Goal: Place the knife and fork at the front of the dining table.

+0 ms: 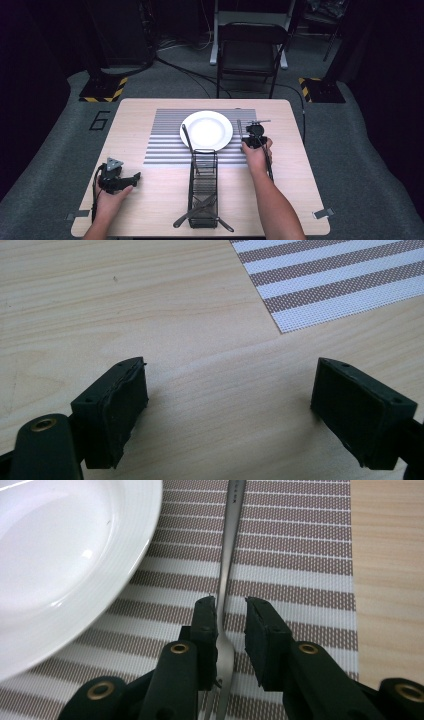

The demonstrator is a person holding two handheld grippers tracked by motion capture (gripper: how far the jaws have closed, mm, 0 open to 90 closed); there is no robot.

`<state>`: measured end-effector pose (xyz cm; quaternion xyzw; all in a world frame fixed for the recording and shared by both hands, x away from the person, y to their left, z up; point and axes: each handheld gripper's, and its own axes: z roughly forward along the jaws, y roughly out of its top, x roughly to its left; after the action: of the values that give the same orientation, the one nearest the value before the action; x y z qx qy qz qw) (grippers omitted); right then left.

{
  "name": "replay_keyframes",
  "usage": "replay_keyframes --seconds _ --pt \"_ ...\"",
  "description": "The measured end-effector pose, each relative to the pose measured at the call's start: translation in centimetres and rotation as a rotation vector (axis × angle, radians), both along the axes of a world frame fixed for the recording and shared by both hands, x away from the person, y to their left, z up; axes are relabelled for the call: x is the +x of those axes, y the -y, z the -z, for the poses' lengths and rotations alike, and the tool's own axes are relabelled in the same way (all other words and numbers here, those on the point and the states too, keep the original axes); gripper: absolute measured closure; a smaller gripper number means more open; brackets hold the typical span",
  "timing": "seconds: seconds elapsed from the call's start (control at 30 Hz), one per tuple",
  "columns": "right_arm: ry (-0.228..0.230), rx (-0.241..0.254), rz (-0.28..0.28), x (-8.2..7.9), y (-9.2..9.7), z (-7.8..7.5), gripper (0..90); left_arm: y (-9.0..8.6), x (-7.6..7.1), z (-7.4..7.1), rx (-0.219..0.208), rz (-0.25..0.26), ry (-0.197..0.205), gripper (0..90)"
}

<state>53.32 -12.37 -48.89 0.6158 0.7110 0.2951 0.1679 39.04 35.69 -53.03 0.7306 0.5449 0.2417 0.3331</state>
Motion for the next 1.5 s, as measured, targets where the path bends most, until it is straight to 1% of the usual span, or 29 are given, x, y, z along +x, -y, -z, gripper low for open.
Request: replay_keyframes --seconds 0.1,0.23,0.27,0.3,0.33,0.37,0.43,0.47,0.53,0.63,0.67,0.7,0.73,0.8,0.87,0.9,0.97,1.0,1.03,1.07,1.1,1.13,1.2,1.27,1.3,1.37,1.4,1.43,1.5 --pt "-0.005 0.011 -0.016 -0.8 0.3 -0.1 73.9 0.0 0.0 0.0 0.0 0.002 0.001 14.7" --pt "0.008 0.033 -0.039 -1.8 0.6 -0.6 72.6 0.0 0.0 -0.1 0.002 0.009 -0.006 14.7" --pt "0.009 0.038 -0.054 -2.0 0.7 -0.8 71.8 0.0 0.0 0.0 0.001 0.009 -0.005 14.7" --pt "-0.004 0.048 -0.058 -2.2 0.7 -0.9 71.0 0.0 0.0 0.0 0.002 0.009 -0.006 14.7" --pt "-0.005 0.049 -0.068 -2.4 0.7 -1.1 70.6 0.0 0.0 0.0 0.001 0.009 -0.005 14.7" --pt "0.004 0.043 -0.081 -2.6 0.8 -1.3 70.1 0.0 0.0 0.0 0.002 0.009 -0.006 14.6" --pt "0.01 0.052 -0.094 -3.1 0.8 -1.7 68.9 0.0 0.0 -0.1 0.005 0.012 -0.012 14.6" --pt "0.017 0.057 -0.101 -3.4 0.8 -1.9 68.2 0.1 0.0 0.0 0.002 0.013 -0.005 14.4" --pt "0.042 0.071 -0.119 -3.8 1.0 -2.3 65.8 0.1 0.0 0.0 -0.001 0.018 -0.005 14.3" --pt "0.07 0.074 -0.148 -4.6 1.5 -2.8 62.0 0.1 0.0 0.0 -0.003 0.018 -0.003 14.8" --pt "0.08 0.075 -0.151 -5.0 1.6 -2.9 60.4 0.0 -0.1 -0.1 0.001 0.02 -0.014 15.3" --pt "0.083 0.082 -0.153 -5.3 1.7 -3.0 59.2 0.1 -0.1 0.0 -0.007 0.007 0.006 17.0" --pt "0.085 0.083 -0.164 -5.5 1.9 -3.0 58.7 0.0 -0.1 -0.1 -0.008 0.006 0.004 20.2" --pt "0.101 0.095 -0.171 -6.2 2.1 -3.0 57.6 -0.1 -0.2 -0.1 -0.017 -0.009 0.018 27.0" --pt "0.119 0.081 -0.183 -6.8 2.1 -3.0 56.6 -0.3 -0.3 -0.2 -0.027 -0.019 0.013 30.9" --pt "0.123 0.075 -0.187 -7.1 2.1 -3.0 56.2 -0.3 -0.3 -0.2 -0.039 -0.026 0.018 33.5" --pt "0.143 0.081 -0.195 -7.8 2.2 -2.9 55.6 -0.4 -0.3 -0.5 -0.053 -0.028 0.003 39.4" --pt "0.151 0.083 -0.197 -8.2 2.2 -2.9 55.3 -0.3 -0.3 -0.6 -0.066 -0.036 -0.003 40.7" --pt "0.161 0.082 -0.199 -8.5 2.2 -2.9 55.0 -0.3 -0.4 -0.8 -0.078 -0.033 -0.012 41.1" --pt "0.165 0.079 -0.206 -8.8 2.1 -2.8 54.9 -0.2 -0.4 -0.9 -0.085 -0.035 -0.004 41.6" --pt "0.166 0.081 -0.211 -9.1 2.1 -2.7 54.9 -0.1 -0.5 -1.2 -0.088 -0.027 -0.01 42.5" --pt "0.17 0.09 -0.216 -9.3 2.0 -2.6 54.5 0.1 -0.5 -1.4 -0.093 -0.025 0.006 43.1" --pt "0.167 0.086 -0.22 -9.6 1.9 -2.5 54.3 0.5 -0.6 -2.0 -0.094 -0.007 -0.008 45.3" --pt "0.18 0.066 -0.229 -10.0 1.8 -2.3 53.9 1.0 -0.7 -2.4 -0.1 0.002 -0.003 45.9" --pt "0.183 0.061 -0.237 -10.1 1.7 -2.3 53.5 1.2 -0.7 -2.7 -0.097 0.011 -0.012 46.4" --pt "0.192 0.055 -0.247 -10.3 1.6 -2.4 52.6 1.7 -0.8 -3.2 -0.107 0.034 -0.021 48.0" --pt "0.201 0.055 -0.247 -10.5 1.5 -2.5 51.9 2.0 -0.8 -3.5 -0.107 0.043 -0.013 48.5" --pt "0.211 0.045 -0.26 -10.5 1.5 -2.5 51.8 2.3 -0.8 -3.8 -0.1 0.055 -0.015 48.7" --pt "0.22 0.049 -0.269 -10.7 1.5 -2.6 51.3 2.9 -0.8 -4.6 -0.106 0.075 -0.014 50.1"
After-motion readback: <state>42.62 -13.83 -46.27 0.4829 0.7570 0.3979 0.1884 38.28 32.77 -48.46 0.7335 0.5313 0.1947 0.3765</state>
